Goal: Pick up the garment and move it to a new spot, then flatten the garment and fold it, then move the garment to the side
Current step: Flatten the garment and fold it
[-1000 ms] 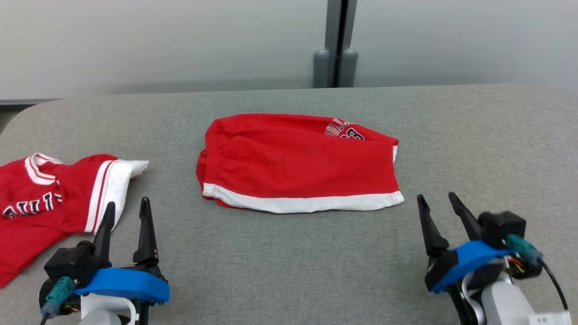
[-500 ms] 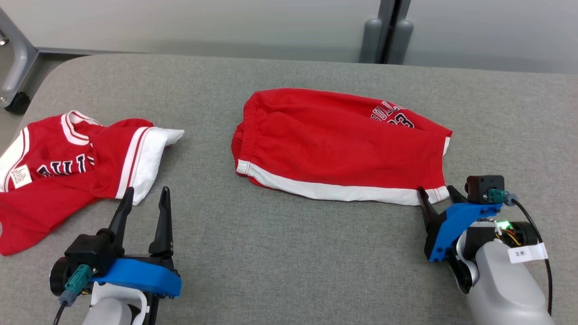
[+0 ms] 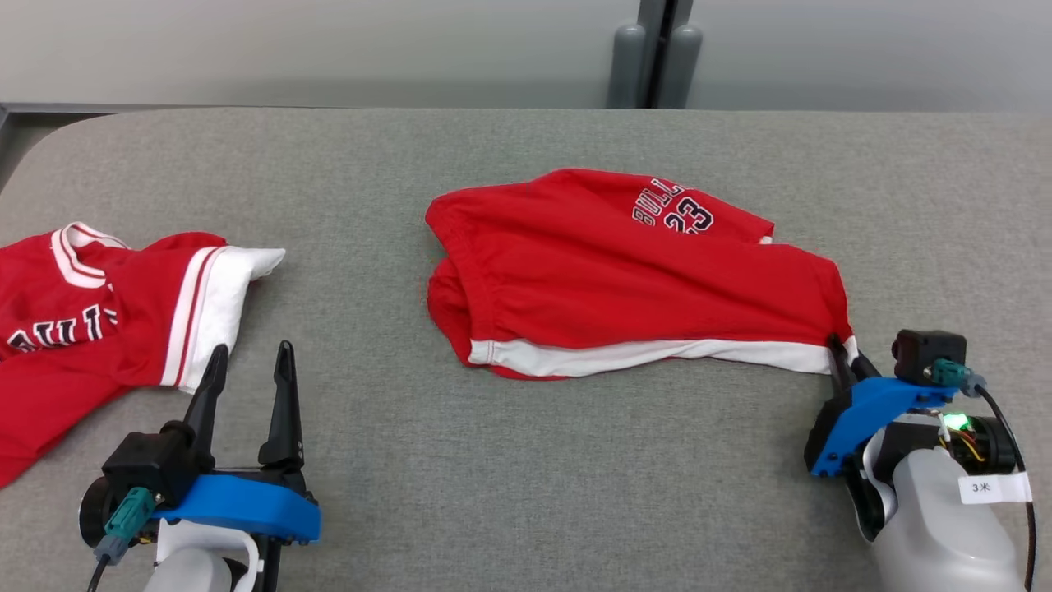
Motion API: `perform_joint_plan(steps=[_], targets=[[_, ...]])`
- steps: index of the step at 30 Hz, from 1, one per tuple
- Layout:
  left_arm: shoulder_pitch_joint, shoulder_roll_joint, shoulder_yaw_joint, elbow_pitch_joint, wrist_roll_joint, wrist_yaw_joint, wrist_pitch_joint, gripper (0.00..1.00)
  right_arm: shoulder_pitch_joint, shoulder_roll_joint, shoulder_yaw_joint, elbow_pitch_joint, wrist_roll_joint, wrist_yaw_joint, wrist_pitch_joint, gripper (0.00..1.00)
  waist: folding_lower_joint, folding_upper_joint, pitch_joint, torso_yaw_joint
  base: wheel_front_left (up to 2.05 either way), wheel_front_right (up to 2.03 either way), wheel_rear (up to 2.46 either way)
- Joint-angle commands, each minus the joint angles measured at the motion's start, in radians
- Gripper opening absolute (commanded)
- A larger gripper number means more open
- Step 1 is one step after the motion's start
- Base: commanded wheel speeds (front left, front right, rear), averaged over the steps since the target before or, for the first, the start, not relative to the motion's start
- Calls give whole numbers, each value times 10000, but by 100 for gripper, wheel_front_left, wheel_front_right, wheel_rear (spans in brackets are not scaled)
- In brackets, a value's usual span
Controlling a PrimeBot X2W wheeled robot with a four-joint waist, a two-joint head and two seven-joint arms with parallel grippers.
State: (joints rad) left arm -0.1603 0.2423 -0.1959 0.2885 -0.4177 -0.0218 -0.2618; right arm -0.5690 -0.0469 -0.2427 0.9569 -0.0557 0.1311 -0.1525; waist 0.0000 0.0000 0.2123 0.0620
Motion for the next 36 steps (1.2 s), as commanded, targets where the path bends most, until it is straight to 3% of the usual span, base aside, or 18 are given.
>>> perform_joint_plan(steps=[1,6,7,8,21,36], targets=[[110,-28,47,-33,14,-14,-45,100,272,-62,-145,-166,-246,-5,-96,0,0,0,-136,-208,0,0,0],[264,-19,23,1,-55,-91,-46,100,664,-64,-220,-625,-341,-4,-76,0,0,0,-314,-590,0,0,0],[284,-21,24,-20,-50,-103,-46,100,702,-61,-106,-703,-265,-4,-167,60,0,0,-353,-642,0,0,0],[303,-22,44,-79,-34,-135,-46,100,764,-56,48,-784,-147,-4,-216,100,0,0,-417,-703,0,0,0],[1261,-738,622,-661,479,-306,-46,100,2634,-61,987,-3301,637,-2,-769,100,0,0,-1511,-1173,0,0,0],[1984,-833,1418,164,830,-257,-46,100,4756,-59,2098,-6987,1327,-2,27,100,0,0,-2176,-1356,0,0,0]])
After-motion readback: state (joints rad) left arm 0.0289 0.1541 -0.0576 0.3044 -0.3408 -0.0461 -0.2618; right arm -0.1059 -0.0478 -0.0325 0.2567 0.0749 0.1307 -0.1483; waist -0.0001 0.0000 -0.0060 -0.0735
